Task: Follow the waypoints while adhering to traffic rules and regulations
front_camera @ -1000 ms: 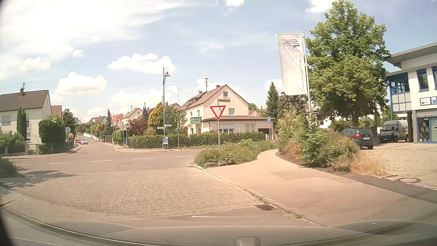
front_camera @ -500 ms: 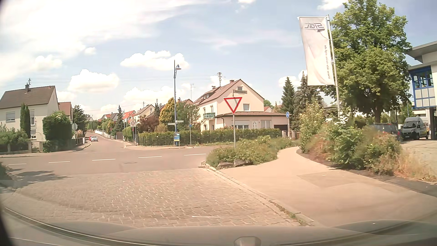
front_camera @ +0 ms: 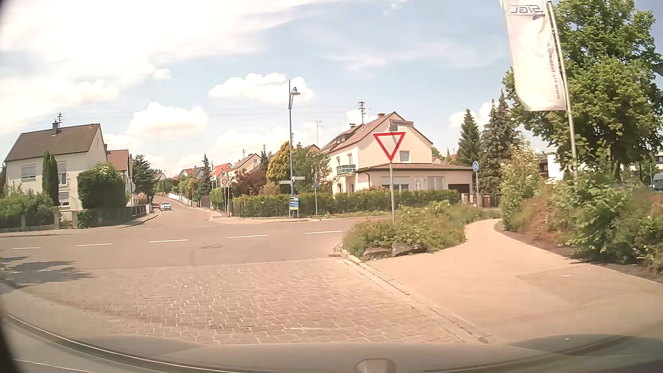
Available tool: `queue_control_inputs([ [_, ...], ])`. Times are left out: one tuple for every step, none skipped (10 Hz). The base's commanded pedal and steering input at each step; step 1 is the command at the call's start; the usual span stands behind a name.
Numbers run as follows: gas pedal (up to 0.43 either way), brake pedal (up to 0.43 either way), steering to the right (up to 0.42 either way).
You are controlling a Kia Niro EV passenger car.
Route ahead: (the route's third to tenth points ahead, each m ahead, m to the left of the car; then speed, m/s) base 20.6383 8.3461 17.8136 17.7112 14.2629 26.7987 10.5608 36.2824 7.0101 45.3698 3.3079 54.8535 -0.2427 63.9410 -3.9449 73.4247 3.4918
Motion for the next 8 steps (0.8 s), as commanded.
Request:
queue_control_inputs([
  [0.0, 0.0, -0.174],
  [0.0, 0.0, -0.17],
  [0.0, 0.0, -0.169],
  [0.0, 0.0, -0.169],
  [0.0, 0.0, -0.168],
  [0.0, 0.0, -0.166],
  [0.0, 0.0, -0.163],
  [0.0, 0.0, -0.161],
])
